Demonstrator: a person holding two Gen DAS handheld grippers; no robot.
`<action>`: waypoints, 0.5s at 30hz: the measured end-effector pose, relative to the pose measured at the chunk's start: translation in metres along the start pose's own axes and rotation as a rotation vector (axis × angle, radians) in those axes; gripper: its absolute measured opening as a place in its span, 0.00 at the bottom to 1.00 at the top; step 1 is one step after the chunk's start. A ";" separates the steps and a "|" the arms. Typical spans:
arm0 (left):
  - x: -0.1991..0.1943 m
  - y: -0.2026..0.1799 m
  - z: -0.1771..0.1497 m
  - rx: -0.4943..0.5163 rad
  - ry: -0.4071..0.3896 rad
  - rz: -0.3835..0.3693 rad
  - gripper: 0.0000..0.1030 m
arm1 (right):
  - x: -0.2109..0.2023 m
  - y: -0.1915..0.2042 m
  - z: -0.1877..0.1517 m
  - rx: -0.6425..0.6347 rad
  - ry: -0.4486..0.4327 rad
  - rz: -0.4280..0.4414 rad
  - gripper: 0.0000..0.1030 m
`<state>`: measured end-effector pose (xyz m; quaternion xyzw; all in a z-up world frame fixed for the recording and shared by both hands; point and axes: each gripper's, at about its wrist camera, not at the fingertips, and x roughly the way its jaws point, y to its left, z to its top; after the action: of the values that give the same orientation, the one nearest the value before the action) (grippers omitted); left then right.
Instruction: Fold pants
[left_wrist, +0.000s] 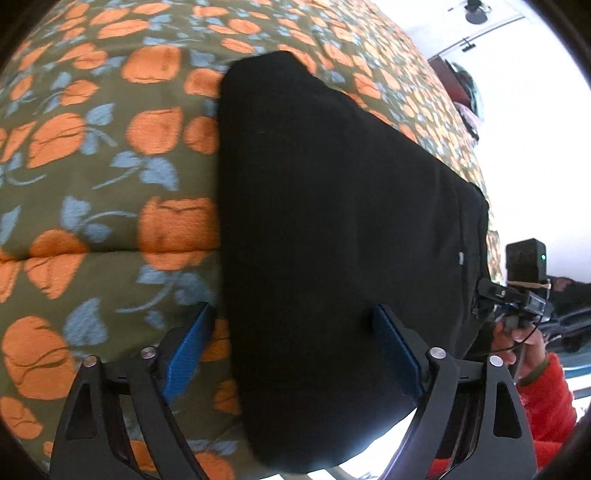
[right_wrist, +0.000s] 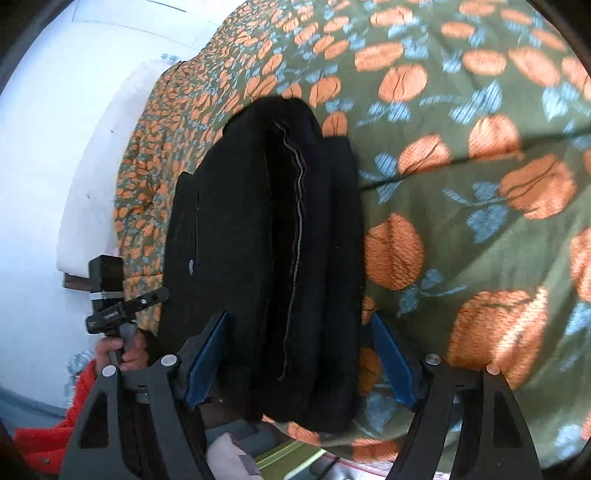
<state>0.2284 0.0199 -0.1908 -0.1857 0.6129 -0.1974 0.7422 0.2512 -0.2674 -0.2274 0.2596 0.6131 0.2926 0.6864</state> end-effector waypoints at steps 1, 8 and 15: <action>-0.004 -0.008 -0.002 0.022 -0.017 0.016 0.50 | 0.004 0.000 -0.001 0.007 0.009 0.017 0.73; -0.065 -0.078 -0.007 0.213 -0.172 0.105 0.19 | -0.013 0.084 -0.013 -0.240 -0.031 -0.101 0.33; -0.129 -0.082 0.058 0.243 -0.332 0.190 0.19 | -0.012 0.180 0.036 -0.456 -0.097 -0.093 0.31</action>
<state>0.2581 0.0191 -0.0304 -0.0661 0.4689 -0.1657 0.8650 0.2707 -0.1510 -0.0863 0.0832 0.5088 0.3786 0.7687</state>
